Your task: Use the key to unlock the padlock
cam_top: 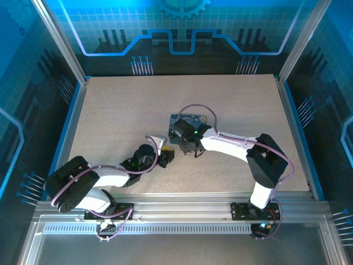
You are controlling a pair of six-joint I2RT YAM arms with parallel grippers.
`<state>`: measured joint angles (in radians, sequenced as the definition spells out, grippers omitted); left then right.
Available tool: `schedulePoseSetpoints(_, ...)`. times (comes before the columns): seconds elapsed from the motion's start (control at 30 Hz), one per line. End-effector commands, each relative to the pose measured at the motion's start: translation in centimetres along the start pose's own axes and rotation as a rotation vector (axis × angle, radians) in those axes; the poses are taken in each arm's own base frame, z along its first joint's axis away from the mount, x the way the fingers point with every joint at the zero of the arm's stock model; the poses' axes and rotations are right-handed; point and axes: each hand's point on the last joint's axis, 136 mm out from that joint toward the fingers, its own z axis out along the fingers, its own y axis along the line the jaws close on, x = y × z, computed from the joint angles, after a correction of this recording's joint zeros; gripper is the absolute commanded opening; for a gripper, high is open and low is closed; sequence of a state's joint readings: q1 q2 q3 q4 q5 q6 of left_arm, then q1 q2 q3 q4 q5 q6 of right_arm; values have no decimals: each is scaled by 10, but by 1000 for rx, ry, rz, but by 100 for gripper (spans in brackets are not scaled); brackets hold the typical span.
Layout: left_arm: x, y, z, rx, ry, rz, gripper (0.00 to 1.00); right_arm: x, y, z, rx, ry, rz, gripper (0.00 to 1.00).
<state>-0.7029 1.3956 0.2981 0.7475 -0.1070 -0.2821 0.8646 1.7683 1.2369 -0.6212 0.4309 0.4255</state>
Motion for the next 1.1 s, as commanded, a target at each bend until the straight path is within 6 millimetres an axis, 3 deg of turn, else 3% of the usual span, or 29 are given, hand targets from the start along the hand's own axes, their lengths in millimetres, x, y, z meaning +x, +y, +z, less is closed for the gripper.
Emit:
schedulePoseSetpoints(0.0, 4, 7, -2, -11, 49, -39, 39, -4, -17, -10, 158, 3, -140, 0)
schedulePoseSetpoints(0.13, 2, 16, 3, -12, 61, -79, 37, -4, -9, -11, 127, 6, -220, 0)
schedulePoseSetpoints(0.23, -1, 23, 8, 20, 46, -144, 24, -4, 5, -13, 21, 5, -272, 0)
schedulePoseSetpoints(0.3, -2, 26, 11, 41, 30, -180, 21, -4, 9, -14, -17, 5, -296, 0)
schedulePoseSetpoints(0.47, -3, 25, 19, 66, 17, -196, 21, -4, 13, -13, -72, 18, -348, 0)
schedulePoseSetpoints(0.77, -2, 23, 33, 131, 20, -233, 22, -11, -3, -6, -55, -3, -364, 0)
schedulePoseSetpoints(1.07, 2, 23, 37, 139, 35, -239, 22, 6, 9, 14, -131, 15, -353, 0)
